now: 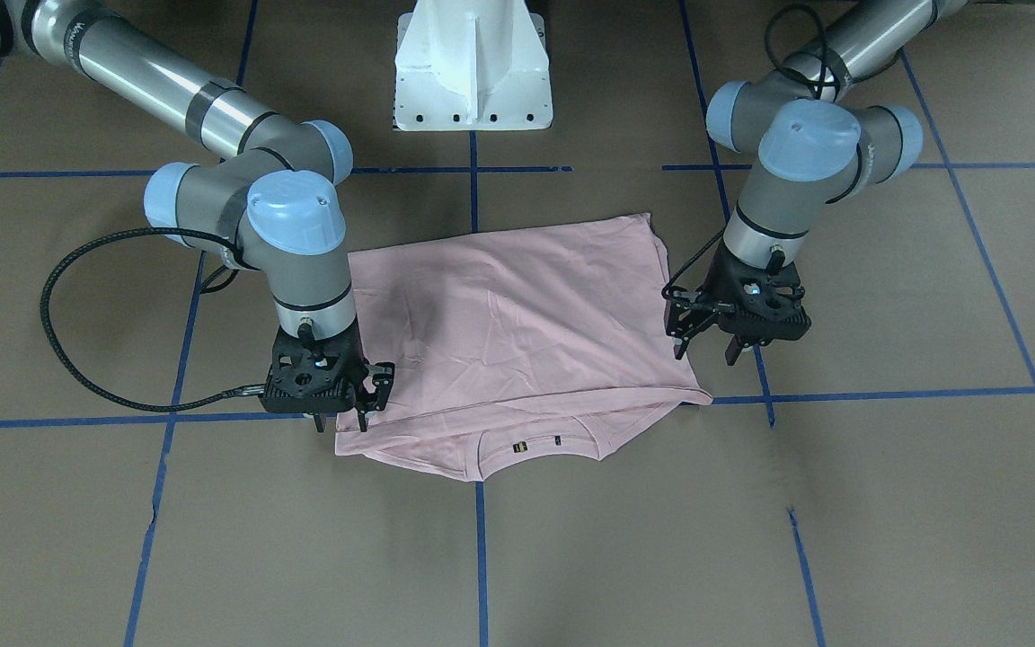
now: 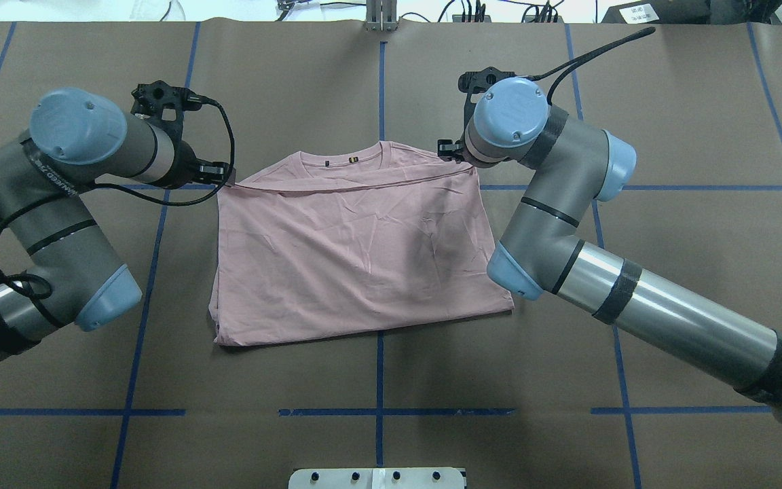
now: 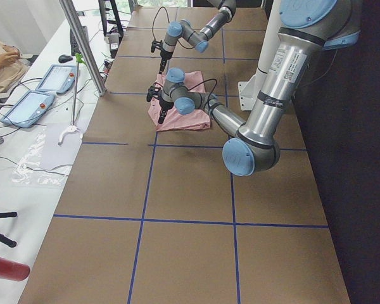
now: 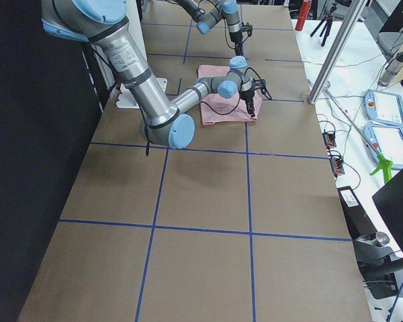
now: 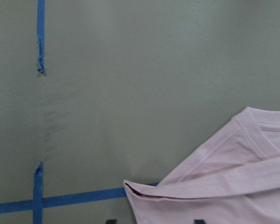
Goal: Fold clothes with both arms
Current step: 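Move the left gripper to the folded edge nearest the robot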
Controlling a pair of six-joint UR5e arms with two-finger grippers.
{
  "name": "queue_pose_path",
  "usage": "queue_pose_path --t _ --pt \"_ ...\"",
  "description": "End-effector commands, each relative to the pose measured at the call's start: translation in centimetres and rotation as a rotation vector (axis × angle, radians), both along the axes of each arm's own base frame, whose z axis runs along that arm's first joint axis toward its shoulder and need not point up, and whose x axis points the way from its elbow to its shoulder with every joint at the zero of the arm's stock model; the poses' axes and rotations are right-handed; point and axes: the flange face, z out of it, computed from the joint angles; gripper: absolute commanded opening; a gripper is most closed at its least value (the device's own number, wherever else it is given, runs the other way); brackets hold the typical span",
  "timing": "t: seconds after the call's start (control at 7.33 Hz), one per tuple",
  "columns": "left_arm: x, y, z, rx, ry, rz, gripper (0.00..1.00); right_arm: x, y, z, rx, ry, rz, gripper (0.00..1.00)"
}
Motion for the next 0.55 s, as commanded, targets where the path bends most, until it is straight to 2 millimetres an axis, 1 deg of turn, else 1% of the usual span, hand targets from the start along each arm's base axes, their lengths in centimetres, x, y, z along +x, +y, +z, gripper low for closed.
queue_pose_path --t 0.0,0.14,0.27,0.41 --pt "-0.5 6.5 -0.2 -0.042 0.062 0.020 1.00 5.9 1.5 1.0 0.043 -0.037 -0.104 1.00" --pt "0.5 10.3 0.2 -0.104 0.088 0.030 1.00 6.1 1.7 0.9 0.044 -0.038 -0.105 1.00" --pt "1.0 13.5 0.5 -0.151 0.107 0.043 1.00 6.1 1.7 1.0 0.044 -0.036 -0.103 1.00" --pt "2.7 16.4 0.9 -0.197 0.110 0.009 0.78 6.2 1.6 1.0 0.044 -0.036 -0.102 1.00"
